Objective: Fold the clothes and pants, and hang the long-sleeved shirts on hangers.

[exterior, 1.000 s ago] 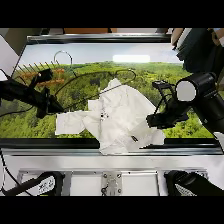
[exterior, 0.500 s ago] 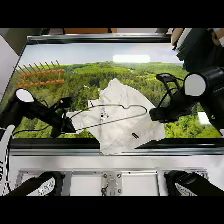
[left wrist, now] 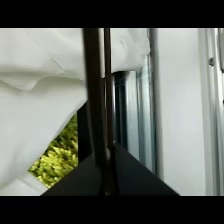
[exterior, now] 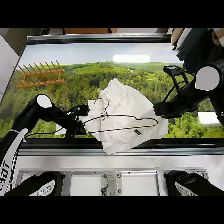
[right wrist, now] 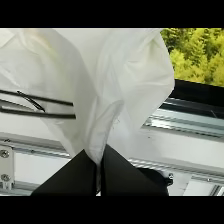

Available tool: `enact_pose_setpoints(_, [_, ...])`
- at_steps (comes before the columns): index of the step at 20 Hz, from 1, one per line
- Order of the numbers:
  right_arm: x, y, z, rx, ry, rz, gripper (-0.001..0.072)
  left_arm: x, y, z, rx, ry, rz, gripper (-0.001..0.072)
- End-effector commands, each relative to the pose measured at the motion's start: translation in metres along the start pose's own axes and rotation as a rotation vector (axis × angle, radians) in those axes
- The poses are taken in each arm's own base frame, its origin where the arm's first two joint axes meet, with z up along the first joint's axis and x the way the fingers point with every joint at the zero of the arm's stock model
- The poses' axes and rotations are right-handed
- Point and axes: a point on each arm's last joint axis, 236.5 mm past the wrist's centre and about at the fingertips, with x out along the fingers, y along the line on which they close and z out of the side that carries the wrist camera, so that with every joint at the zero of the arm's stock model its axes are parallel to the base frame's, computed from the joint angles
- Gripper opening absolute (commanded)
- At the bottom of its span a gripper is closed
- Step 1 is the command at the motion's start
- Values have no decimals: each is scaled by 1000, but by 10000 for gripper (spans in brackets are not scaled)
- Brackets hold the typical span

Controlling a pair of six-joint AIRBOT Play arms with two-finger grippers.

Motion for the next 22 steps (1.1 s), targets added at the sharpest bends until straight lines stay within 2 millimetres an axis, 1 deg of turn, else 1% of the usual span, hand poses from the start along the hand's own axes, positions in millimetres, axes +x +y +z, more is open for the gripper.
enact_pose_setpoints(1, [-1,-1,-3,-2,11,-3,11,3,13,11,4,1,9,11])
enact_pose_setpoints(4, [-1,0,-1,-2,4,-1,11,15,6,16,23,25,-100,10])
enact_pose_setpoints(5, [-1,0,-1,-2,4,-1,11,19,6,18,26,29,-116,10])
enact_pose_setpoints(8, [-2,1,3,-2,-14,5,11,29,10,38,3,-57,-131,10])
enact_pose_setpoints(9, [-3,3,5,-4,-24,14,11,30,12,42,-6,-78,-132,10])
enact_pose_setpoints(13, [-18,16,19,-17,-101,65,11,39,9,43,-4,-70,-159,10])
enact_pose_setpoints(16, [-29,33,26,-36,-138,134,10,43,6,46,46,-68,-163,10])
enact_pose_setpoints(18, [-32,45,30,-53,-151,174,10,43,7,47,46,-69,-160,10])
enact_pose_setpoints(20, [-32,64,34,-88,-171,211,10,43,7,48,44,-75,-161,10])
enact_pose_setpoints(22, [-32,89,40,-123,-203,253,10,43,7,48,44,-74,-160,10])
